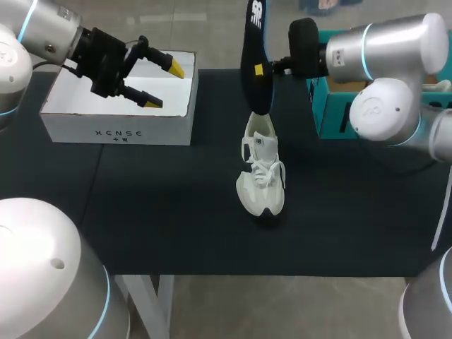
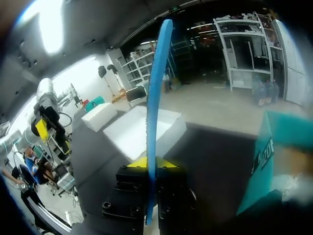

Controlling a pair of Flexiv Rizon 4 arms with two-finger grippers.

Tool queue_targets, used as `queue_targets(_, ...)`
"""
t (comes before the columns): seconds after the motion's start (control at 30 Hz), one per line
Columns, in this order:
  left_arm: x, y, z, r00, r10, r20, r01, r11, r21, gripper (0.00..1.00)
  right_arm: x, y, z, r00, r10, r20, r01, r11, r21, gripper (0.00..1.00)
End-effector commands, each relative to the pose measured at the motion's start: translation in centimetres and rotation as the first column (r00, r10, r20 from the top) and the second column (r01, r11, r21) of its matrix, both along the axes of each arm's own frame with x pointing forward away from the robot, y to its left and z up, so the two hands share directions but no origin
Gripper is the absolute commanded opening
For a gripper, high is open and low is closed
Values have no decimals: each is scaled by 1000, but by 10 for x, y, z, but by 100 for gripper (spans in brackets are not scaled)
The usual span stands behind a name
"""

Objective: Take the shoe out of the shoebox, open the shoe tongue, remove and reinsert the insole, then place the shoe into the shoebox

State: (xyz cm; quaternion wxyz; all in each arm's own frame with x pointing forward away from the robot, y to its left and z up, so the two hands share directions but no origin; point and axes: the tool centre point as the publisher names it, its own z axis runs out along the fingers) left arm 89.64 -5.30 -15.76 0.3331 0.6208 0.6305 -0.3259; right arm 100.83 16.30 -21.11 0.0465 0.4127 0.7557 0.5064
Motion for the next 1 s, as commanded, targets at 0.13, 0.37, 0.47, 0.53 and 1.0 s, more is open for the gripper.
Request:
queue_targets(0.13, -1, 0, 0, 1000, 1, 1, -1, 1000, 3, 100, 7, 0, -5, 991, 131, -8, -130, 991, 17, 0)
queue_targets(0.37, -1, 0, 0, 1000, 1, 1, -1, 1000, 3, 100, 7, 0, -5, 991, 131, -8, -130, 991, 17, 0)
queue_targets(0.47, -1, 0, 0, 1000, 1, 1, -1, 1000, 3, 100, 7, 3, -9, 994, 109, 5, -109, 989, 104, 0)
queue_targets(0.53, -1, 0, 0, 1000, 1, 1, -1, 1000, 3, 100, 8, 6, -13, 996, 93, -16, -89, 982, 166, 0)
queue_targets(1.0, -1, 0, 0, 1000, 1, 1, -1, 1000, 3, 100, 12, 11, -28, 994, 100, 38, -107, 947, 303, 0)
